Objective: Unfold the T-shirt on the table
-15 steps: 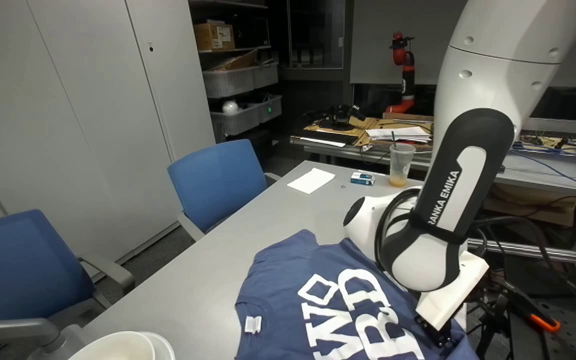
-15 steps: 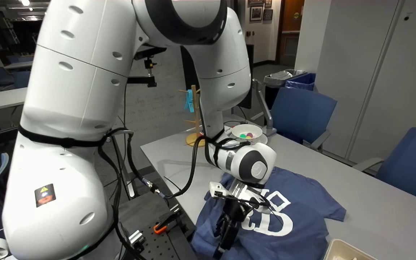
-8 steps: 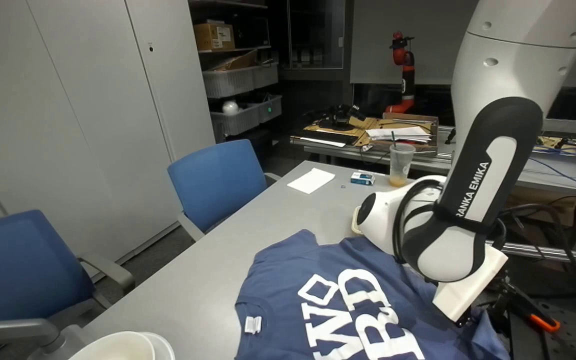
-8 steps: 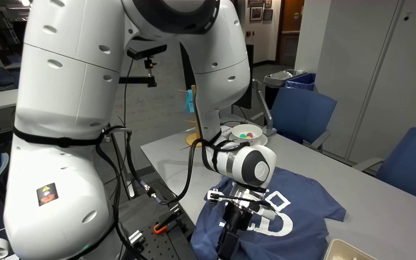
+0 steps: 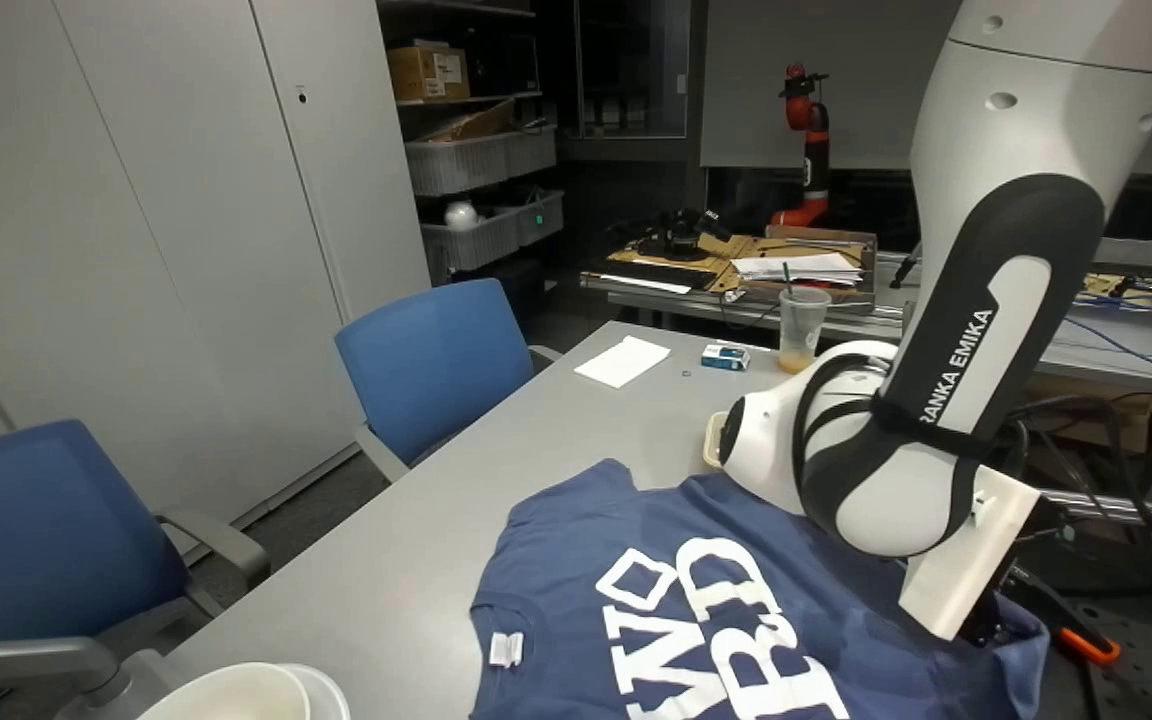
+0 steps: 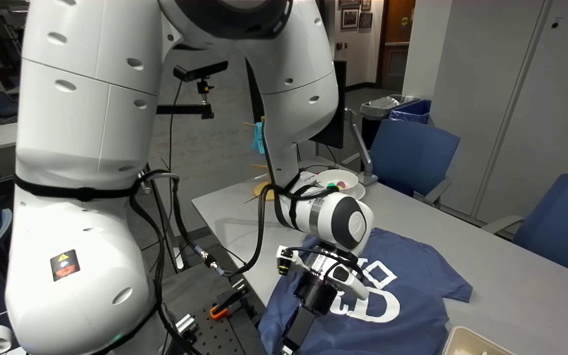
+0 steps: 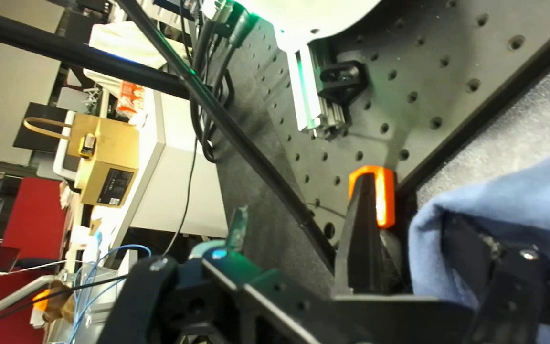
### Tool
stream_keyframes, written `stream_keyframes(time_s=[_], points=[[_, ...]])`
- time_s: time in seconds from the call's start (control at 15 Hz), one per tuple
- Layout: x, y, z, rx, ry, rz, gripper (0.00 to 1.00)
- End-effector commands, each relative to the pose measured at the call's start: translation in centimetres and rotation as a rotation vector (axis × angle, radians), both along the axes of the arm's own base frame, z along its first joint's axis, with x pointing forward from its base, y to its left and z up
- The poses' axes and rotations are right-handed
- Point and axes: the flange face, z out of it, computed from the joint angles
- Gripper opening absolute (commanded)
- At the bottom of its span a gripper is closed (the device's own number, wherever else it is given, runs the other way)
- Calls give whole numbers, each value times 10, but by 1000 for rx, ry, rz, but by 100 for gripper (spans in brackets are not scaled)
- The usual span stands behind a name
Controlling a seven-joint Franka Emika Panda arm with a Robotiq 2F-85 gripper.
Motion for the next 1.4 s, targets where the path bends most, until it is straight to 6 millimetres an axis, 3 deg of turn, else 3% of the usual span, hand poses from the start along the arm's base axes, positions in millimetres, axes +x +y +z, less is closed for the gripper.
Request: stream_keyframes(time_s=[0.0,0.53,1.07,1.13,1.33], points=[[-3,3,13,-21,58,3,100],[5,7,9,16,-58,41,100],[34,12,-6,55,-443,150,100],[38,12,-11,42,-369,128,100],[39,13,-14,58,-411,140,100]])
